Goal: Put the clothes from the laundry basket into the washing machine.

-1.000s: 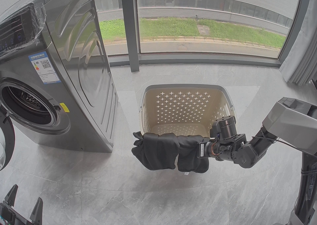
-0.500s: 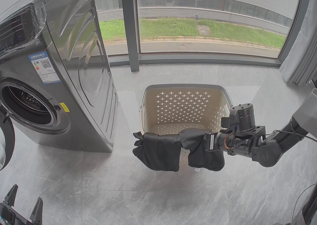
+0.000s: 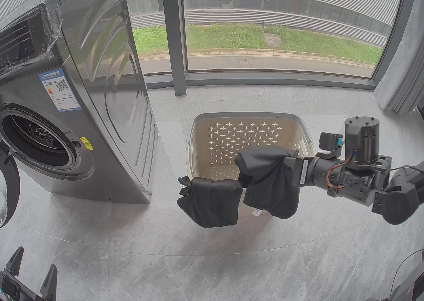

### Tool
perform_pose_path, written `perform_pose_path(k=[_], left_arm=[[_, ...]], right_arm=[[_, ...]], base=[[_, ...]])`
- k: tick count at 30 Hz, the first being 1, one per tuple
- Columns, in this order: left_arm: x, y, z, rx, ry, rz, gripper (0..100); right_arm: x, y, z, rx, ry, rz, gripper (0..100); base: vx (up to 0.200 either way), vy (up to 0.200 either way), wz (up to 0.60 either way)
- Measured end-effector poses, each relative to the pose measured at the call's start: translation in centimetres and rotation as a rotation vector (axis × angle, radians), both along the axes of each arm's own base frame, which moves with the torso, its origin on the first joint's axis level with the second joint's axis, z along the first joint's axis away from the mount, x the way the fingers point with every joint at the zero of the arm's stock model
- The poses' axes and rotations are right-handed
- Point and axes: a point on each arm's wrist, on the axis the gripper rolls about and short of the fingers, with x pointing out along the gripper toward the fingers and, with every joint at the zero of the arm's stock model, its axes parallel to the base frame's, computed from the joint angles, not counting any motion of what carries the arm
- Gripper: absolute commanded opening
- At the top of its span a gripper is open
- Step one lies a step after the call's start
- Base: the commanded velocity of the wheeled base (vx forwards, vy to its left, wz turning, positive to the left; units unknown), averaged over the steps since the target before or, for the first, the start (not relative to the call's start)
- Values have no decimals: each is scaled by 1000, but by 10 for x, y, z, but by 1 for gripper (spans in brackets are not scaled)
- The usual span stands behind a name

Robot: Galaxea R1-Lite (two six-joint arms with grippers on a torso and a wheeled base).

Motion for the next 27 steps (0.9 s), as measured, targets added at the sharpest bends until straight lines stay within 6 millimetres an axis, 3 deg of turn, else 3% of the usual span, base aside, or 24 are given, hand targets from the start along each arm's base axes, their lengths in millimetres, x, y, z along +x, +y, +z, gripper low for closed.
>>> perform_pose_path(k=[13,16,22,27], left_arm=[[0,0,0,-1,0,-3,100],[0,0,0,-4,0,-3,100],[0,0,0,-5,1,-3,100],[0,0,0,-5,1,-3,100]], right_arm=[[-77,-35,85,134,-305,59,0],[-91,-44,99,163,-379,86,0],[-110,-55,113,191,-458,125,0],[-117,-60,116,200,-476,127,0]], base=[[0,0,0],[-200,0,0],[-200,0,0],[0,0,0]])
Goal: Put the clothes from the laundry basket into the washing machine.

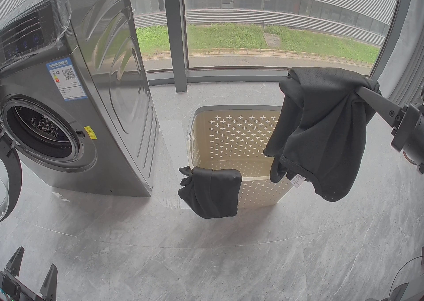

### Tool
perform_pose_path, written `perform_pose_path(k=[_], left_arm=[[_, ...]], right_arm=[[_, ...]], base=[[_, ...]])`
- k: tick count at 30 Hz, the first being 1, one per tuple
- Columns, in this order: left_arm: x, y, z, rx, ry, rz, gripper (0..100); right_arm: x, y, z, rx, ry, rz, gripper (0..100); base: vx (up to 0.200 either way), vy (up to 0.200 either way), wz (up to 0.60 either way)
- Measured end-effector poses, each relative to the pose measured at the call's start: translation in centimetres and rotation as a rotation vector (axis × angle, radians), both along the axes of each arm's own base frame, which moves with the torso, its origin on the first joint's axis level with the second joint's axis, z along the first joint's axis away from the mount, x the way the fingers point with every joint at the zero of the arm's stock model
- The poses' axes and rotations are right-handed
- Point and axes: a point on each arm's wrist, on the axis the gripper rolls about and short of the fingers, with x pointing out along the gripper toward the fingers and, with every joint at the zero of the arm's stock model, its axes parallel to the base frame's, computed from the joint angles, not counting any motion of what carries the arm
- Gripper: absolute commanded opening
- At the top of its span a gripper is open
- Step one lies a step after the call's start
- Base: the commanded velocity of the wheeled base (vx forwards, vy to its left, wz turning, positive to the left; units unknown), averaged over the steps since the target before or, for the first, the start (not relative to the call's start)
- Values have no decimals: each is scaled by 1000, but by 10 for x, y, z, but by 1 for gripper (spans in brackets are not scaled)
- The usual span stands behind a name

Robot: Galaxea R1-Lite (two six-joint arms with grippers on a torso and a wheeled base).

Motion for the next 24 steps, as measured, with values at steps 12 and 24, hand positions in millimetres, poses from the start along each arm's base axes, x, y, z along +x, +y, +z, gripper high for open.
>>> perform_pose_path(k=[12,24], left_arm=[[0,0,0,8,-1,-1,100],[0,0,0,-2,1,0,100]], right_arm=[[-2,-2,0,4,-4,-1,0],[-2,-2,-1,3,-2,-1,0]], base=[[0,183,0],[0,200,0]])
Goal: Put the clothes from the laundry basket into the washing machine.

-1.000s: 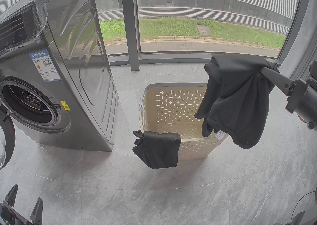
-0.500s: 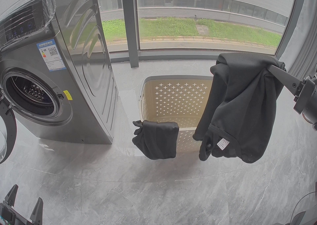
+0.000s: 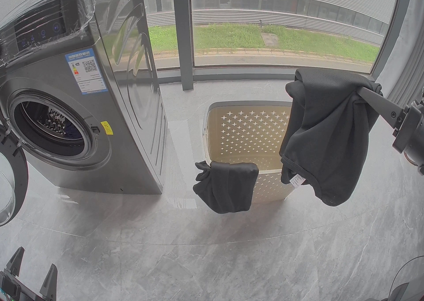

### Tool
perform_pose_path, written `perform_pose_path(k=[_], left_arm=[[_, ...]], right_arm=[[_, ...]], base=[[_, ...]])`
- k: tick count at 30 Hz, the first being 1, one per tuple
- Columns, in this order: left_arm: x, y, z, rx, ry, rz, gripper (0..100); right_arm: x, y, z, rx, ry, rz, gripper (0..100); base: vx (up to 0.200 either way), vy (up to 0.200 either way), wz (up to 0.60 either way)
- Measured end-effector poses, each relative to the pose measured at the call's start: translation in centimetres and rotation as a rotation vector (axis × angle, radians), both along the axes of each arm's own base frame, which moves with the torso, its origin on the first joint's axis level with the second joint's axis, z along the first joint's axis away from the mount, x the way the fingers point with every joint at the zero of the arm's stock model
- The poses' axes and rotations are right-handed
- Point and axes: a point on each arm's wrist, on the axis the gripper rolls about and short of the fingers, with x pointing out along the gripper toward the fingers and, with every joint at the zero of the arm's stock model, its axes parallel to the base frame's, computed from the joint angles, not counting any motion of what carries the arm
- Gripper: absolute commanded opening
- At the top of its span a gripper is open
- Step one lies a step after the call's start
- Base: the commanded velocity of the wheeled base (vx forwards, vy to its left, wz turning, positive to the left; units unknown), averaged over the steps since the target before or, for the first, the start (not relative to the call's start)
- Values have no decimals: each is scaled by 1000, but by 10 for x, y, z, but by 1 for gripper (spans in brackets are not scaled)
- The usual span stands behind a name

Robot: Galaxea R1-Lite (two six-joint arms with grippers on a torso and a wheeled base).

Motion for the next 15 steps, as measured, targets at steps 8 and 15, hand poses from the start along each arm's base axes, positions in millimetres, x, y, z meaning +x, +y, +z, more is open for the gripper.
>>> perform_pose_path(k=[8,15], left_arm=[[0,0,0,-7,0,2,100],[0,0,0,-7,0,2,100]], right_arm=[[0,0,1,1,-1,0,0],[0,0,0,1,2,1,0]], base=[[0,200,0],[0,200,0]])
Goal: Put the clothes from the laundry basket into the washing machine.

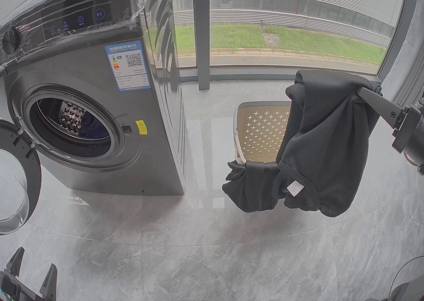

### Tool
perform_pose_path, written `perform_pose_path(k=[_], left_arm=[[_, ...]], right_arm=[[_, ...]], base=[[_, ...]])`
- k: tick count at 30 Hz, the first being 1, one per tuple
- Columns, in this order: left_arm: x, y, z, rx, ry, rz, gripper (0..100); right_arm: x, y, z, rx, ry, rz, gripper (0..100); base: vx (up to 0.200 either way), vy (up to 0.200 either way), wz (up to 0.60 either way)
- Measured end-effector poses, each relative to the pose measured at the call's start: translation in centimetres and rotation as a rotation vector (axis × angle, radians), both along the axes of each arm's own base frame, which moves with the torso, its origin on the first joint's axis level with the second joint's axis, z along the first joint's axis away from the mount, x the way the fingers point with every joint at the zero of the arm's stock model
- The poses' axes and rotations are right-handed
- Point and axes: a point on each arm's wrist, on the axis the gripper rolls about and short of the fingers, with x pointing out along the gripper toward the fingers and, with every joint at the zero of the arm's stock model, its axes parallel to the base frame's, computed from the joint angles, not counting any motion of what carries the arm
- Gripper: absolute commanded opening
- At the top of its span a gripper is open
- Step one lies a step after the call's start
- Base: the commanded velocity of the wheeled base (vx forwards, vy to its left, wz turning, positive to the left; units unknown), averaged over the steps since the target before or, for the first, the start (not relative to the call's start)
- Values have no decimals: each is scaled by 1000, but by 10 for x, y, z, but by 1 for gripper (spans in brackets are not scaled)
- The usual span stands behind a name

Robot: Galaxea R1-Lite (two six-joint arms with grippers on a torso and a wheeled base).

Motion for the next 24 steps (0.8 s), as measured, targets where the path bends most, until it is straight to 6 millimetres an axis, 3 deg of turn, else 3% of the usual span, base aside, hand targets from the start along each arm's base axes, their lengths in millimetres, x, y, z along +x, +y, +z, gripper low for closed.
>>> perform_pose_path(k=[19,24], left_arm=[[0,0,0,0,0,1,100],[0,0,0,0,0,-1,100]], right_arm=[[0,1,-1,-2,2,8,0],[0,1,-1,-2,3,9,0]], base=[[0,200,0],[-80,0,0]])
